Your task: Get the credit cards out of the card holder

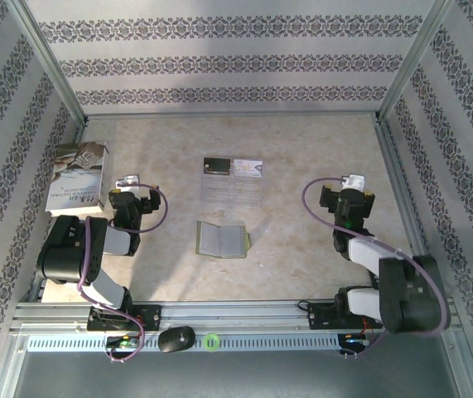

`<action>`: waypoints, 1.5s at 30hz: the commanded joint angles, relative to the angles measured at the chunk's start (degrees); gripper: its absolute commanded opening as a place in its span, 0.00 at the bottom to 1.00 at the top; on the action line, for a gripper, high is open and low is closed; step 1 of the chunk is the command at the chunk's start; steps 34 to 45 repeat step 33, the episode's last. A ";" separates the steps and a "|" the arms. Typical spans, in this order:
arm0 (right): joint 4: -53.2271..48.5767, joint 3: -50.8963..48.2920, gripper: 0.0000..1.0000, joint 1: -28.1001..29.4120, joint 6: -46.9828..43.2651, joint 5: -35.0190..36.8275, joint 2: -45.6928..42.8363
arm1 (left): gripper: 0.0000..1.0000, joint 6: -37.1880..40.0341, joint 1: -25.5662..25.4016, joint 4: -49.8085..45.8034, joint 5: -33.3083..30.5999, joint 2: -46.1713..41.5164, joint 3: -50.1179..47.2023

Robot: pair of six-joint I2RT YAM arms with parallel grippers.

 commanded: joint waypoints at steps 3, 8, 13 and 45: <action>19.74 1.21 0.98 0.46 -1.36 -7.25 11.88 | 0.99 1.56 0.56 -1.78 2.83 -0.23 2.67; 19.17 1.98 0.98 0.79 -0.36 -3.30 13.14 | 0.99 2.21 0.59 -1.87 3.91 0.01 2.97; 19.96 1.65 0.98 0.87 -0.38 -3.31 13.18 | 0.99 2.37 0.64 -2.46 4.39 -0.02 3.27; 20.08 1.65 0.98 0.83 -0.45 -3.32 13.21 | 0.99 2.39 0.62 -2.46 4.42 0.01 3.27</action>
